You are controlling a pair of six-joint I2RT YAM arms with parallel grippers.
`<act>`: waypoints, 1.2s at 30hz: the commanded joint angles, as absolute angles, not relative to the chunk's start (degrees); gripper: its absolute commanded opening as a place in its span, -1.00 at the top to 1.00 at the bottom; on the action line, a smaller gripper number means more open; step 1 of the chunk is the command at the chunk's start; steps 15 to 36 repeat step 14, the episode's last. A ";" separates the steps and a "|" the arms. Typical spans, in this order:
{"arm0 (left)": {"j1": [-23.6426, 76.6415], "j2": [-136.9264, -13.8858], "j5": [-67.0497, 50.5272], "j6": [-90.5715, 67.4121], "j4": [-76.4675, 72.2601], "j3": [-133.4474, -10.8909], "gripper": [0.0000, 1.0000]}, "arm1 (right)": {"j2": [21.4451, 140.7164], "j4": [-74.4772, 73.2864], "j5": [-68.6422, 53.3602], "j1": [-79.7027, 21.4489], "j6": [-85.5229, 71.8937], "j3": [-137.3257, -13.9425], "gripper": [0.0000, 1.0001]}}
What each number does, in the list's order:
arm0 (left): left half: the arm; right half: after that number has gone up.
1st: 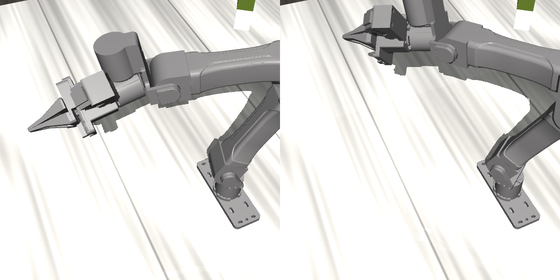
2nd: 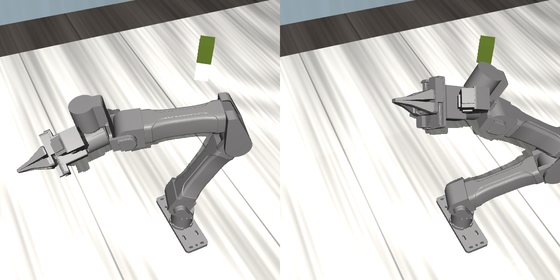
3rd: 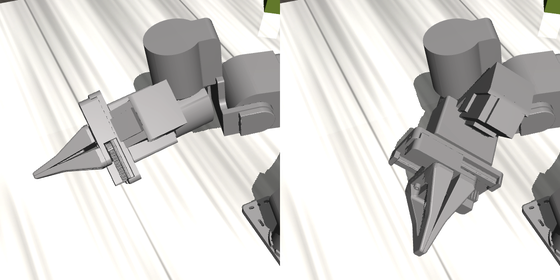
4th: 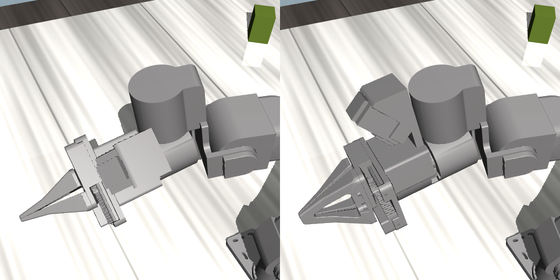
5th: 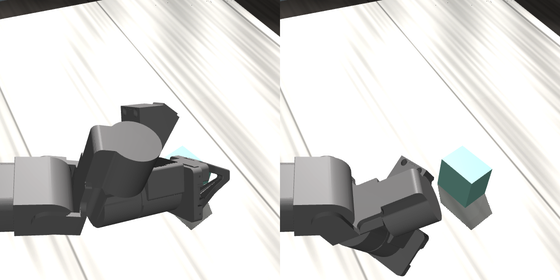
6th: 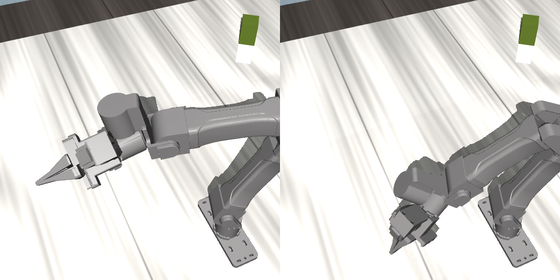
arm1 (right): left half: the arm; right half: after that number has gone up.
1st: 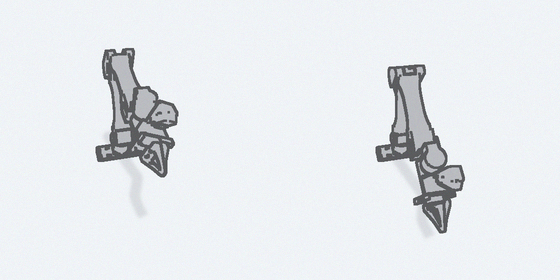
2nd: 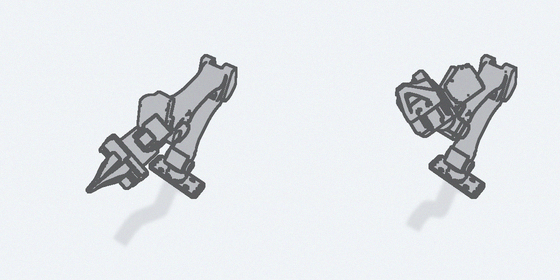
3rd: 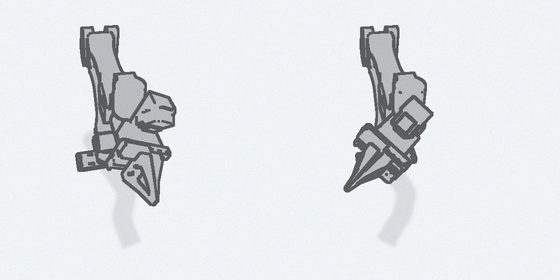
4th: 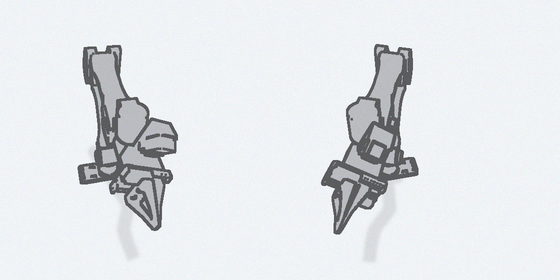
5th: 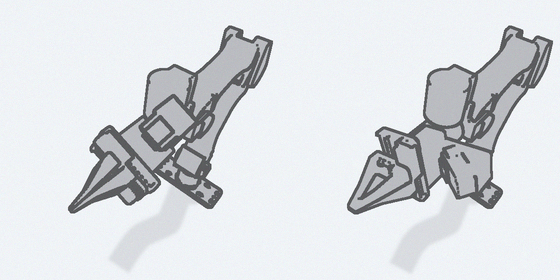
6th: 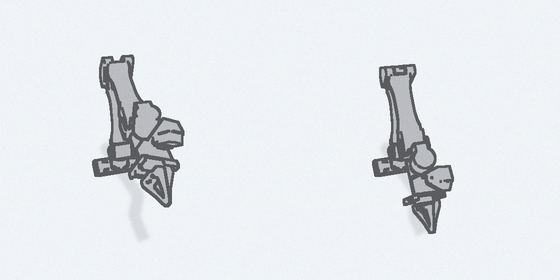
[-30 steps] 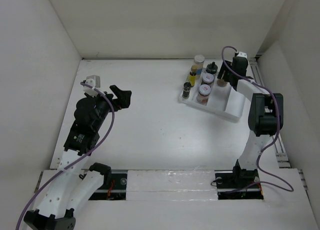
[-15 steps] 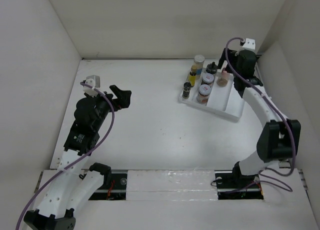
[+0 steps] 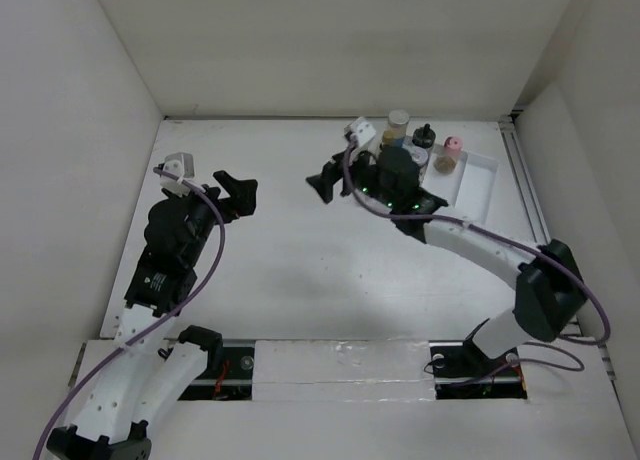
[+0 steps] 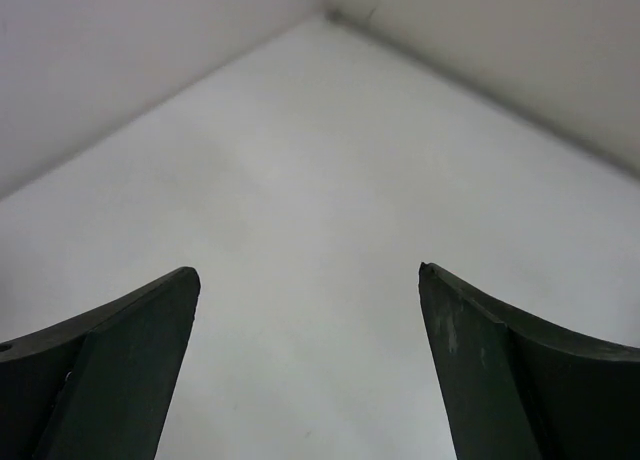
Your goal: Organize the condiment bottles
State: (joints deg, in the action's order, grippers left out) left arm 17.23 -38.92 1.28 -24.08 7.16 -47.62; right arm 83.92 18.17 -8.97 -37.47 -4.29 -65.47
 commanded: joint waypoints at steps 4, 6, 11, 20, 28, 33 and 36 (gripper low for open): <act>17.05 -35.51 3.95 -23.38 5.10 -48.69 -1.00 | 94.03 22.49 -14.67 -47.19 -6.23 -58.37 -0.88; 17.05 -35.51 3.96 -23.38 4.57 -48.69 -1.00 | 94.04 23.20 -13.98 -48.51 -6.94 -56.26 -0.88; 17.05 -35.51 2.64 -23.38 4.05 -48.16 -1.00 | 94.65 24.17 -10.90 -50.45 -6.33 -53.44 -0.88; 17.05 -35.51 2.64 -23.38 4.04 -48.16 -1.00 | 94.66 23.29 -10.28 -50.45 -5.81 -53.44 -0.88; 17.05 -35.51 2.64 -23.38 4.04 -48.16 -1.00 | 94.66 23.29 -10.28 -50.45 -5.81 -53.44 -0.88; 17.05 -35.51 2.64 -23.38 4.04 -48.16 -1.00 | 94.66 23.29 -10.28 -50.45 -5.81 -53.44 -0.88; 17.05 -35.51 2.64 -23.38 4.04 -48.16 -1.00 | 94.66 23.29 -10.28 -50.45 -5.81 -53.44 -0.88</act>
